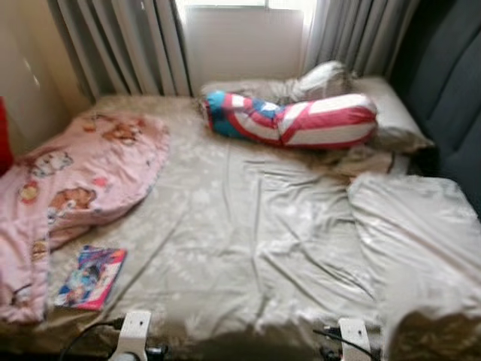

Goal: Clean up the room

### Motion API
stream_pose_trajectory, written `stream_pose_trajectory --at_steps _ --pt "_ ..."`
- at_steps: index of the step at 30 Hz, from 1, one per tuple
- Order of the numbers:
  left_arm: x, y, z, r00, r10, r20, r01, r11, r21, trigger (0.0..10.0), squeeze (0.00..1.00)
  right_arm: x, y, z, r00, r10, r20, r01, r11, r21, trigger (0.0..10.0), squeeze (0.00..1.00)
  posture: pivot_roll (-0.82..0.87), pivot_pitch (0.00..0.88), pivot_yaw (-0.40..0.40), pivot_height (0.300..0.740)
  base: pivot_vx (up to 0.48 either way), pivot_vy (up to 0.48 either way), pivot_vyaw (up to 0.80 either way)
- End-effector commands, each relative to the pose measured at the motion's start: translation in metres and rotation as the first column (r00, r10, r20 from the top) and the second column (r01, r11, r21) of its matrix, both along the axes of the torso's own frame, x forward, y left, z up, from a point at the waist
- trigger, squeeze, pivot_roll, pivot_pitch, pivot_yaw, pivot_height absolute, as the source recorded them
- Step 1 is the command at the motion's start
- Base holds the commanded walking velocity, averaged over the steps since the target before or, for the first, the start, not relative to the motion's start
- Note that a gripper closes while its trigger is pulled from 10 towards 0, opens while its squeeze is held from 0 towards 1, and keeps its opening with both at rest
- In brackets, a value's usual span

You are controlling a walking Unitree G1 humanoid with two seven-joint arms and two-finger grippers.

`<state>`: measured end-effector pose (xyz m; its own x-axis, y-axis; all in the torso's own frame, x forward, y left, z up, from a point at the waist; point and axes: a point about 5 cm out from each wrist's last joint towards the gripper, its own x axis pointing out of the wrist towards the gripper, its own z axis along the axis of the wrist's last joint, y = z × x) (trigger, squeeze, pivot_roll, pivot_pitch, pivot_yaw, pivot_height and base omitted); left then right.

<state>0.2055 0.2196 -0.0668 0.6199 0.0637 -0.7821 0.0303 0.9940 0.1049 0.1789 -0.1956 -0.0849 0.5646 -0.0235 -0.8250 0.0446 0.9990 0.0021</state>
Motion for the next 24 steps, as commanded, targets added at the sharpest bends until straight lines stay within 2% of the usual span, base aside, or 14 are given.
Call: stream_pose_trajectory --at_steps 1,7,9,24 --pt "-0.0006 -0.0018 -0.0009 1.0 -0.006 -0.01 0.006 1.0 -0.002 10.0 0.0 -0.0021 -0.001 -0.0009 1.0 0.002 -0.008 -0.002 1.0 -0.004 10.0 0.0 -0.06 0.0 0.012 0.74 0.0 0.375 0.8" --pt "0.0004 -0.0018 -0.0004 1.0 -0.005 -0.008 0.004 1.0 -0.003 10.0 0.0 -0.0014 -0.0008 -0.0007 1.0 0.005 -0.011 -0.005 1.0 0.0 10.0 0.0 -0.06 0.0 0.012 0.74 0.0 0.376 0.8" --pt "0.0005 -0.0018 -0.0003 1.0 -0.005 -0.007 0.005 1.0 -0.003 10.0 0.0 -0.0019 -0.001 -0.0009 1.0 -0.021 -0.01 0.021 1.0 0.008 10.0 0.0 -0.06 0.0 0.011 0.74 0.0 0.379 0.0" --pt "0.0007 -0.0024 -0.0003 1.0 -0.004 -0.006 0.004 1.0 -0.006 10.0 0.0 -0.0013 -0.0015 -0.0005 1.0 -0.001 -0.011 0.001 1.0 0.002 10.0 0.0 -0.06 0.0 0.01 0.74 0.0 0.375 0.0"
